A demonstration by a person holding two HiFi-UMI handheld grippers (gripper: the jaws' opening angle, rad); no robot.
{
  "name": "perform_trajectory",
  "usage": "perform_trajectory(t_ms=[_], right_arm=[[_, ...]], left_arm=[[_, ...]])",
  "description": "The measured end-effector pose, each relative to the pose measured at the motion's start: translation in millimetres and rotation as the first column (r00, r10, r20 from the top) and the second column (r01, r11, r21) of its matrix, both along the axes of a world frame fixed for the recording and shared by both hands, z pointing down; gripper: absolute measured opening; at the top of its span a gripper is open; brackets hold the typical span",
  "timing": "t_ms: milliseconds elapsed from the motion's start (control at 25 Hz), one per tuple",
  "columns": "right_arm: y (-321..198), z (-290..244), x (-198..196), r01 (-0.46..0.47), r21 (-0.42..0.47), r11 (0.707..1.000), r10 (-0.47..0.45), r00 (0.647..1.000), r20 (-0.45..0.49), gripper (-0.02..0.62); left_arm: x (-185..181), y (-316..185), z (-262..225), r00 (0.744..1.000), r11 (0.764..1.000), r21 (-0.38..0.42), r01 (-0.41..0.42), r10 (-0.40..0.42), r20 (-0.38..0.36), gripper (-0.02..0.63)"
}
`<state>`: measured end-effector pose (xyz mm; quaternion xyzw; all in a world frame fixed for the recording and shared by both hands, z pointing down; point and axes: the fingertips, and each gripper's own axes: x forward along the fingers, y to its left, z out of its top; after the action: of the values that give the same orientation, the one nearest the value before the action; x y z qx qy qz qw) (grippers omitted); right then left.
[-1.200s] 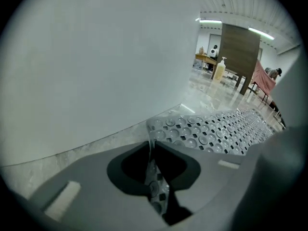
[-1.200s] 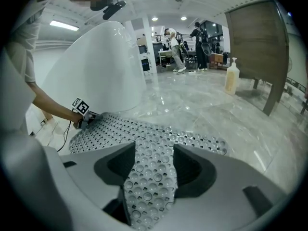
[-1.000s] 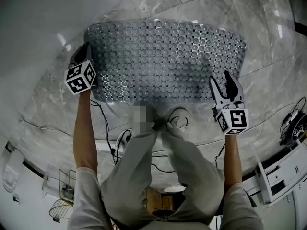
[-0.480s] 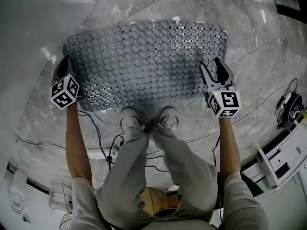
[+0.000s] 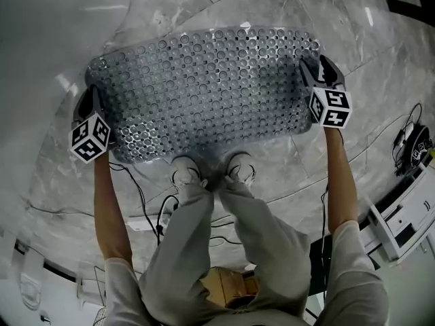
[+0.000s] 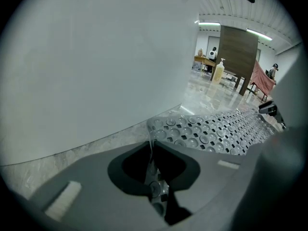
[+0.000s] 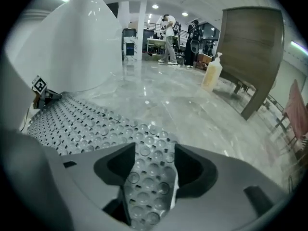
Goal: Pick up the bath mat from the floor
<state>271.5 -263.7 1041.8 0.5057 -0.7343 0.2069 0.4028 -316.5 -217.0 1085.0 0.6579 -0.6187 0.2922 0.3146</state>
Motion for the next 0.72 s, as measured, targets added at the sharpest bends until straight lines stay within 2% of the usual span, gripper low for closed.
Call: perform_trajectory(t_ms=[200, 400, 480, 600, 720], right_arm=[[-7.7, 20.5, 29.4, -0.083, -0.065, 0.994, 0.085, 0.996, 0.014, 0.238], [-4.7, 40.0, 36.3, -0.092, -0.122, 0.988, 0.095, 0.995, 0.023, 0.238], [-2.8, 43.8, 37.7, -0.100, -0.144, 0.985, 0.110, 0.992, 0.063, 0.235], [-3.4, 45.6, 31.5, -0.099, -0.174, 0.980, 0.122, 0.985, 0.125, 0.175], [-2.2, 44.8, 28.6, -0.091, -0.176, 0.980, 0.113, 0.987, 0.115, 0.125]], left_arm=[[0.3, 0.2, 0.1, 1.000, 1.000, -0.001, -0.004, 0.004, -0.002, 0.038], [0.2, -0.5, 0.8, 1.000, 1.000, 0.000, -0.013, 0.013, -0.001, 0.038], [1.8, 0.2, 2.1, 1.000, 1.000, -0.003, -0.018, 0.018, -0.007, 0.038], [0.5, 0.1, 2.0, 1.000, 1.000, -0.004, -0.018, 0.018, -0.013, 0.038], [-0.3, 0.4, 1.2, 1.000, 1.000, -0.005, -0.011, 0.011, -0.020, 0.037]])
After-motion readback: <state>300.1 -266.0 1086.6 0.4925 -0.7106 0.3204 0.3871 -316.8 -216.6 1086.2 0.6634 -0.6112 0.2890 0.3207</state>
